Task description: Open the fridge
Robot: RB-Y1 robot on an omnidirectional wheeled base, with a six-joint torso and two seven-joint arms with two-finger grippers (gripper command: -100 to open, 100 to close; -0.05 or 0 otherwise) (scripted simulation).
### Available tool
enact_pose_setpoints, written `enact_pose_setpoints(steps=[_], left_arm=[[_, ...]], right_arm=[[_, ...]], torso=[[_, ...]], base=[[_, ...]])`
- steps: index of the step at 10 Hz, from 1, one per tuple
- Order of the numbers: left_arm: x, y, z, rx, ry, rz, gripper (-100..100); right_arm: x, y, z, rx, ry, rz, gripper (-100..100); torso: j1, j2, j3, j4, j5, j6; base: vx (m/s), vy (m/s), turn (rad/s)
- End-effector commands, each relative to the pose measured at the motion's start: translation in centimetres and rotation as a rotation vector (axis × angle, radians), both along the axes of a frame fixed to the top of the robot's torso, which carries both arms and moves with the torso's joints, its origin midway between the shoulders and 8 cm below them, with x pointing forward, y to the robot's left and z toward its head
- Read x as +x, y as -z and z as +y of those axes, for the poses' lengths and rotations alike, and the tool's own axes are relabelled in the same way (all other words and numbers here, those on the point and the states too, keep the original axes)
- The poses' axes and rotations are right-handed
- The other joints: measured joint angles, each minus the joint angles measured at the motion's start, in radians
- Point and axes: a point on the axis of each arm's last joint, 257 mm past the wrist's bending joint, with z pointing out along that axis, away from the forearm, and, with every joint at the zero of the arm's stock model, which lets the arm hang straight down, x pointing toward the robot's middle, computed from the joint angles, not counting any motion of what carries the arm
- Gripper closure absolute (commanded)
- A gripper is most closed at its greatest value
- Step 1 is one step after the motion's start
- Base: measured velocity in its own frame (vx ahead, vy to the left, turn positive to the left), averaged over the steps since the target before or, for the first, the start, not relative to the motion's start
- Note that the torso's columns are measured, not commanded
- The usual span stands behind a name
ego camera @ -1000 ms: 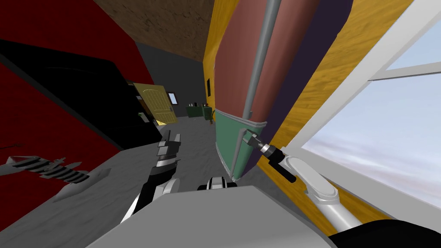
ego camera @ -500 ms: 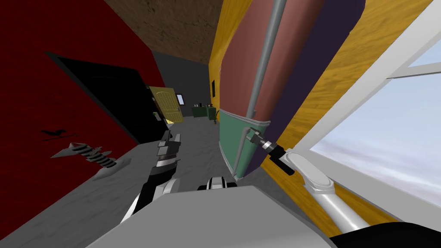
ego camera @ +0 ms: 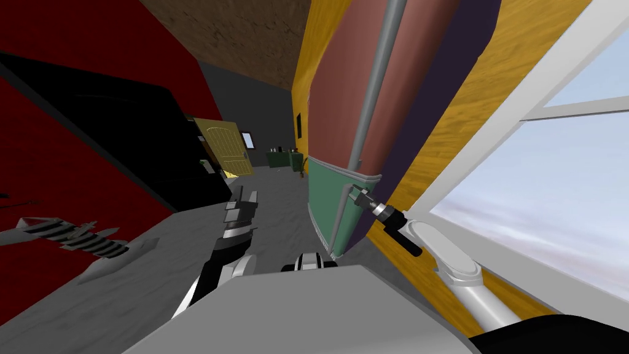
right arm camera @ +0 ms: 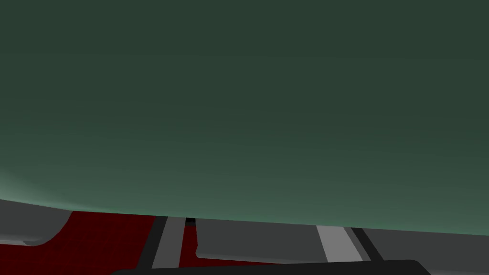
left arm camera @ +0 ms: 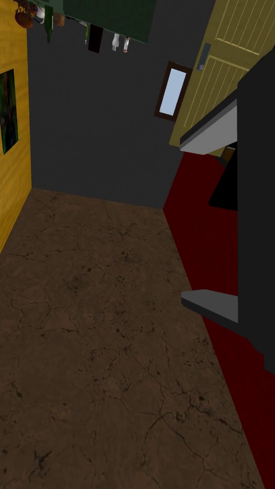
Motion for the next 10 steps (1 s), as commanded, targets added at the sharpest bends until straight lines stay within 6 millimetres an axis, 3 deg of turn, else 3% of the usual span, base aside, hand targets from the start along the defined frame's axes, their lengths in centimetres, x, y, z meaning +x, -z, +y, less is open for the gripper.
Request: enact_pose_setpoints(steps=[1,3,5,8,10], left_arm=[[0.0,0.0,0.0,0.0,0.0,0.0,0],[0.0,0.0,0.0,0.0,0.0,0.0,0],[0.0,0.0,0.0,0.0,0.0,0.0,0],[0.0,0.0,0.0,-0.001,0.0,0.0,0],[0.0,0.0,0.0,-0.001,0.0,0.0,0]], right_arm=[[-1.8,1.0,3.4,0.002,-0.058,0.012,100],[-3.0,1.0,5.2,0.005,-0.091,0.009,100],[-2.5,-0.1,4.2,0.005,-0.061,-0.01,100],[-2.3,0.0,3.3,0.006,-0.035,-0.006,100],[-2.1,0.1,2.3,0.007,-0.009,-0.002,100]], torso=[[0.001,0.001,0.001,-0.001,0.0,0.0],[0.0,0.001,0.002,-0.002,-0.001,0.001],[0.003,0.002,0.002,0.001,0.001,-0.001],[0.02,-0.003,-0.003,0.002,0.008,-0.007],[0.016,-0.005,-0.005,0.003,0.009,-0.008]], base=[[0.103,-0.055,-0.316],[0.099,-0.032,-0.189],[0.016,0.084,-0.049],[-0.004,0.255,-0.092],[-0.045,0.255,-0.06]])
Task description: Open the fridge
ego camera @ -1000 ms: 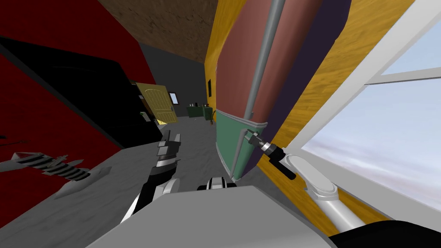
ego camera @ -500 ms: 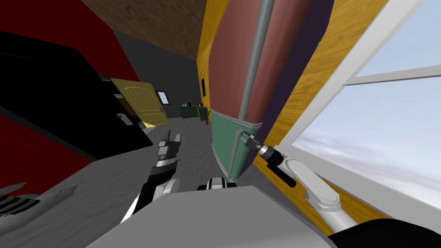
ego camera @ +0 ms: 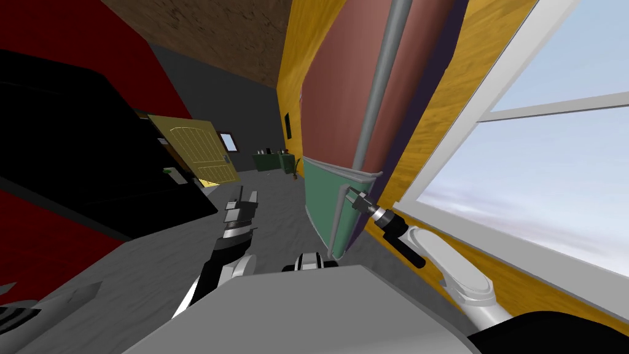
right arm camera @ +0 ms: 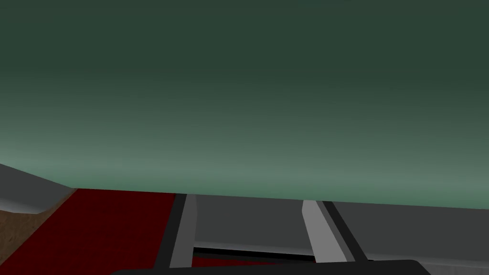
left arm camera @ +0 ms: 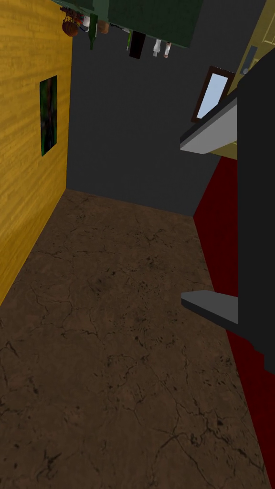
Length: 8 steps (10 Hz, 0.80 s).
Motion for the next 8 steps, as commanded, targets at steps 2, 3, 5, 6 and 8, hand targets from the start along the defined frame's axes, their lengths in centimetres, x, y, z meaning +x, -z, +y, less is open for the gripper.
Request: enact_pose_setpoints(steps=[2,3,5,6,8], left_arm=[[0.0,0.0,0.0,0.0,0.0,0.0,0],[0.0,0.0,0.0,0.0,0.0,0.0,0],[0.0,0.0,0.0,0.0,0.0,0.0,0],[0.0,0.0,0.0,0.0,0.0,0.0,0],[0.0,0.0,0.0,0.0,0.0,0.0,0]], right_arm=[[0.3,0.0,-1.4,0.003,0.038,0.003,100],[0.4,0.1,-2.4,0.004,0.064,0.006,100],[0.5,0.1,-3.3,0.004,0.09,0.009,100],[0.6,0.1,-4.2,0.005,0.116,0.012,100],[0.7,0.1,-5.2,0.005,0.141,0.014,100]], torso=[[0.0,-0.003,-0.002,0.0,0.0,-0.001],[-0.001,-0.005,-0.003,0.0,0.0,-0.003],[0.001,-0.007,-0.005,-0.001,0.001,-0.005],[0.004,-0.006,-0.004,-0.001,0.001,-0.003],[0.0,-0.01,-0.008,-0.002,0.001,-0.007]], base=[[-0.005,0.257,-0.078],[0.003,0.27,-0.082],[-0.032,0.283,-0.059],[0.039,0.361,-0.146],[-0.042,0.307,-0.067]])
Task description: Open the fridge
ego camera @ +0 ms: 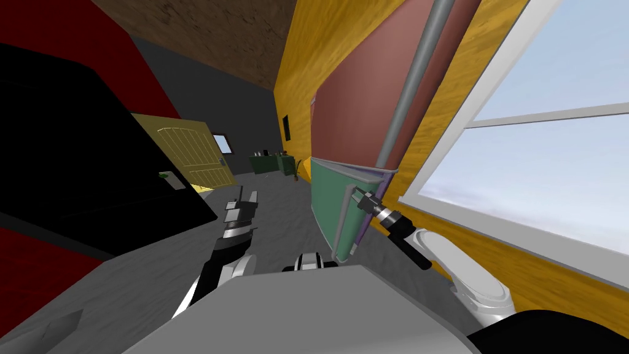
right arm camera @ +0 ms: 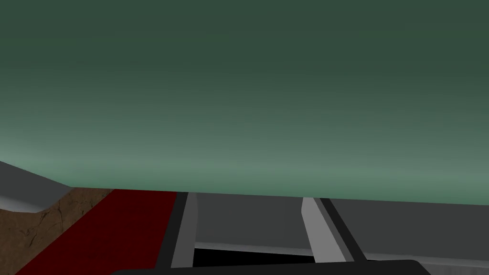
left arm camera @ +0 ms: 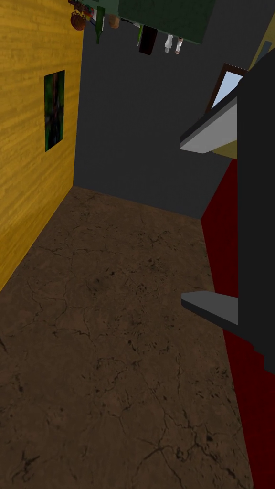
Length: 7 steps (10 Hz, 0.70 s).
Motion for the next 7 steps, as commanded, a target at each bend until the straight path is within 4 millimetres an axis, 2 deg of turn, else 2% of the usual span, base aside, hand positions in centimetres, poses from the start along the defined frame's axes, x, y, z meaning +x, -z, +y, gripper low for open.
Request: enact_pose_setpoints(steps=[1,3,4,5,6,7], left_arm=[[0.0,0.0,0.0,0.0,0.0,0.0,0],[0.0,0.0,0.0,0.0,0.0,0.0,0],[0.0,0.0,0.0,0.0,0.0,0.0,0],[0.0,0.0,0.0,0.0,0.0,0.0,0],[0.0,0.0,0.0,0.0,0.0,0.0,0],[0.0,0.0,0.0,0.0,0.0,0.0,0]], right_arm=[[0.3,-0.4,-1.0,0.001,0.028,-0.008,100],[0.3,-0.4,-2.8,0.001,0.079,-0.004,100],[0.3,-0.4,-2.8,0.001,0.079,-0.004,100],[0.3,-0.4,-2.8,0.0,0.076,-0.003,100],[0.4,-0.2,-4.0,0.001,0.107,0.003,100],[0.4,-0.1,-5.1,0.001,0.135,0.004,100]], torso=[[0.002,0.003,0.002,0.0,0.0,0.002],[-0.004,0.01,0.008,0.002,-0.003,0.008],[-0.002,0.01,0.009,0.002,-0.003,0.009],[-0.003,0.011,0.008,0.002,-0.003,0.007],[-0.013,0.013,0.009,0.003,-0.004,0.008],[-0.006,0.013,0.01,0.003,-0.004,0.009]], base=[[-0.091,0.284,-0.021],[-0.039,0.308,-0.084],[0.007,0.332,-0.082],[-0.023,0.145,-0.046],[-0.002,0.225,-0.087],[0.004,0.368,-0.102]])
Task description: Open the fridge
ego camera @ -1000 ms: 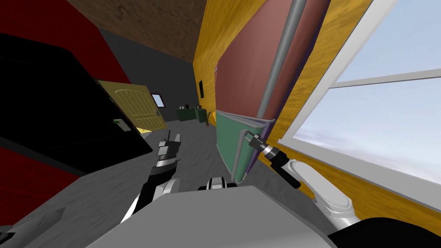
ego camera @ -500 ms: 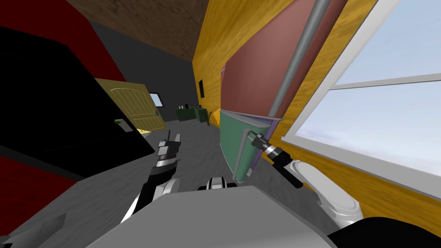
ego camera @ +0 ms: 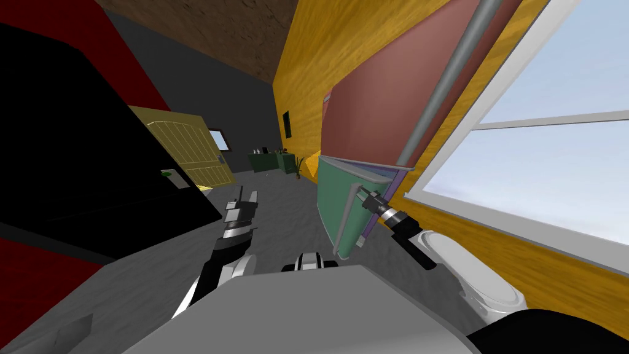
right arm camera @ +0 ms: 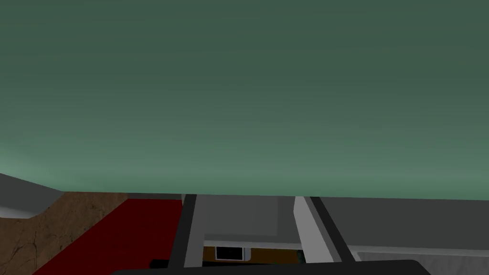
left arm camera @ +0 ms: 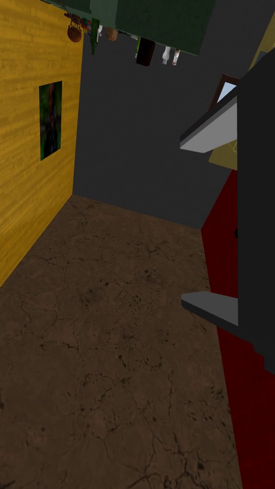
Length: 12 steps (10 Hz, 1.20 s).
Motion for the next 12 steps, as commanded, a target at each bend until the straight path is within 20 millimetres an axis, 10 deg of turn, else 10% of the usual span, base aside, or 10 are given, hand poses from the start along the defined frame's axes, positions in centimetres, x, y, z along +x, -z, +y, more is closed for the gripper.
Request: enact_pose_setpoints(steps=[1,12], left_arm=[[0.0,0.0,0.0,0.0,0.0,0.0,0],[0.0,0.0,0.0,0.0,0.0,0.0,0]], right_arm=[[0.2,0.0,-1.6,0.0,0.041,0.001,100],[0.1,-0.1,-9.5,-0.004,0.237,0.001,100]], torso=[[0.009,0.002,0.001,0.0,0.003,0.0],[0.006,-0.011,-0.008,0.0,0.006,-0.009]], base=[[0.049,0.324,-0.084],[0.05,0.323,-0.065]])
